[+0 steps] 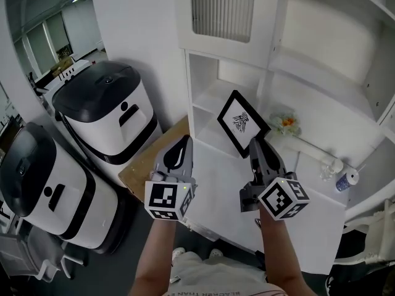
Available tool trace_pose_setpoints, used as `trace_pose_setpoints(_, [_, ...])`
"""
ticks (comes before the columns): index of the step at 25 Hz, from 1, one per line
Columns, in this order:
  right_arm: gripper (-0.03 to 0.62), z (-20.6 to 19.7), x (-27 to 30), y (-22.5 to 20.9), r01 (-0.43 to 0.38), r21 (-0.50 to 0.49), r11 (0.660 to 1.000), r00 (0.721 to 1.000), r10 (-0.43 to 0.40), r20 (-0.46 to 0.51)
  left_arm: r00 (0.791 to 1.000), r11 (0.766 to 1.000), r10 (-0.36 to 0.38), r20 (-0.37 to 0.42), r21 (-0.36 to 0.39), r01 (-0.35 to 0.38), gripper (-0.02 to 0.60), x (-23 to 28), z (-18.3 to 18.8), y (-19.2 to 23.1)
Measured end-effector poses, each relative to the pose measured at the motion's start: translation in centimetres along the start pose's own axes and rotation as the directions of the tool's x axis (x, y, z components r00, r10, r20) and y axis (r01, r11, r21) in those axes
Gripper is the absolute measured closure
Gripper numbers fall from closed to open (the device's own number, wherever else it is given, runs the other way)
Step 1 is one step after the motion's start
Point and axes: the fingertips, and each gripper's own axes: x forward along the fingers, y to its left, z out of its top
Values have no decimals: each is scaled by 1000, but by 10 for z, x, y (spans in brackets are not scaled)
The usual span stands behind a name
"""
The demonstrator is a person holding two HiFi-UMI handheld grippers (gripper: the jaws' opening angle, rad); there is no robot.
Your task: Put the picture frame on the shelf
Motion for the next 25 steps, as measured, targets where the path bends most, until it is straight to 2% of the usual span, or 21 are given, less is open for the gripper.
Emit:
trace_pose_setpoints(7, [528, -4, 27, -11, 75, -28, 997, 997, -74, 27, 997, 997, -70, 20, -27, 71, 574, 38, -9, 18])
trace_pose_setpoints(10, [528, -7, 39, -16, 119, -29, 992, 992, -118, 45, 992, 992, -123, 13, -28, 124, 574, 54, -16, 24])
trace_pose_setpoints(25, [528, -25, 105, -42, 308, 74, 949, 937, -315, 149, 943, 943, -329, 43, -39, 331, 574, 131, -32, 72])
